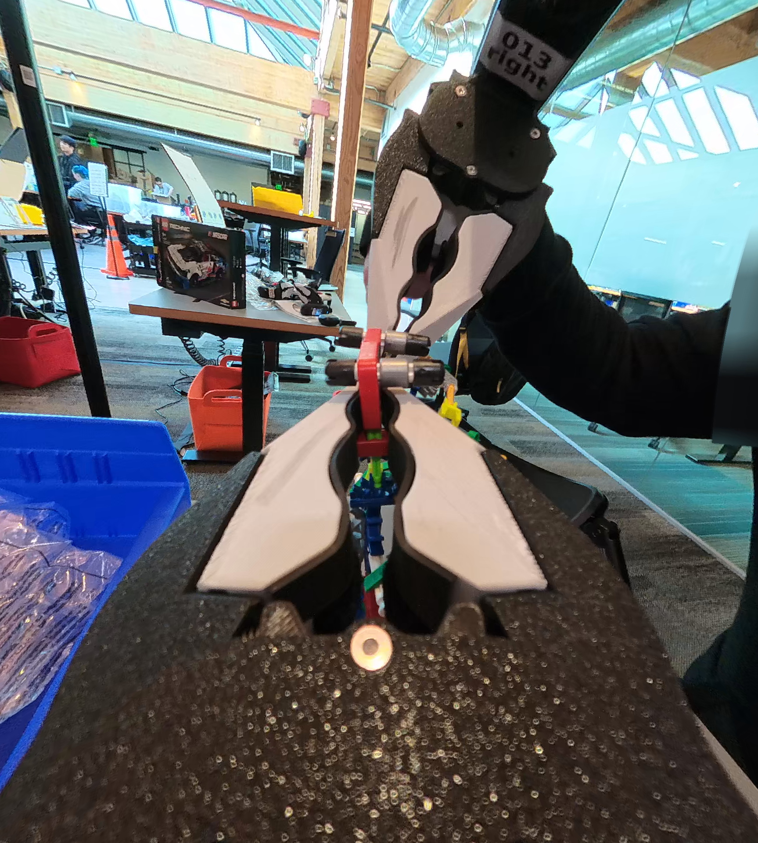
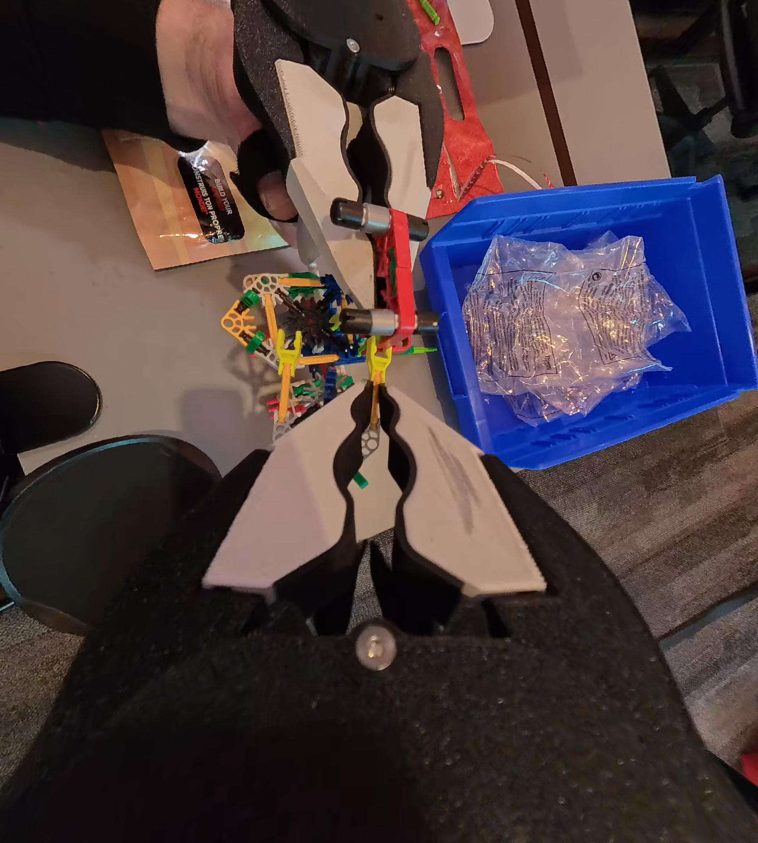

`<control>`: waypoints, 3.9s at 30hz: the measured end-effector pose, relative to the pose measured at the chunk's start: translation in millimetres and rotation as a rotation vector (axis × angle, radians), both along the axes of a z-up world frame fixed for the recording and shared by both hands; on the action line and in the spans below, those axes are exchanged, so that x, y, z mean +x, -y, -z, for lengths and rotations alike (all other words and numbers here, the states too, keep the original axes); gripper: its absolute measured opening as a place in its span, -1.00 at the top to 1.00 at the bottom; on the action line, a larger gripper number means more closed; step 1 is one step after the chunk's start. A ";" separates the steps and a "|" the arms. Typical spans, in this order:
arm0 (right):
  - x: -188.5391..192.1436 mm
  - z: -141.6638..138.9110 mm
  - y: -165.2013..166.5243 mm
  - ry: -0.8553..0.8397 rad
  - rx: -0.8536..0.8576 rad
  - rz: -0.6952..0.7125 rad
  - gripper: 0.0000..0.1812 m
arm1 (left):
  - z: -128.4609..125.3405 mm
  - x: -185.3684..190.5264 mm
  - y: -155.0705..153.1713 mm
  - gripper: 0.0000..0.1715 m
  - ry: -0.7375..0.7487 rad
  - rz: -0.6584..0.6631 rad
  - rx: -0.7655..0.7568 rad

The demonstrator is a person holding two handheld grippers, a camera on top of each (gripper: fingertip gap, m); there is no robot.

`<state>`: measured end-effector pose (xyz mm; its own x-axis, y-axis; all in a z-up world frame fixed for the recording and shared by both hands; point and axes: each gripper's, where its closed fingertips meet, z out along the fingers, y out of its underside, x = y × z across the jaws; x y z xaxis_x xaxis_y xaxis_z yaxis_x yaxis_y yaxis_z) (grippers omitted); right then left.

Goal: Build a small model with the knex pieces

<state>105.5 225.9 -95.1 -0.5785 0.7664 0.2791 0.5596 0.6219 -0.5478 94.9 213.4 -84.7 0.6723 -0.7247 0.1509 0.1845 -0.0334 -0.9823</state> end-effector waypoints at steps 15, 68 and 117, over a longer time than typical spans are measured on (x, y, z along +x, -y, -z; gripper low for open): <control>-2.9 -0.5 1.7 -0.128 -0.147 0.075 1.00 | -0.2 -3.9 -2.1 0.99 0.064 -0.006 0.005; -10.8 -2.4 3.0 -0.204 -0.235 0.246 1.00 | 1.0 -8.2 -5.0 0.98 -0.005 -0.094 0.035; -23.1 -3.2 -3.2 -0.426 -0.378 0.590 1.00 | 3.9 -13.4 -13.1 1.00 -0.093 -0.256 0.063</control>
<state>82.4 229.1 -92.0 0.0468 0.9978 0.0460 0.4335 0.0212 -0.9009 81.5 226.5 -88.6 0.8434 -0.5358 0.0400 0.0883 0.0648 -0.9940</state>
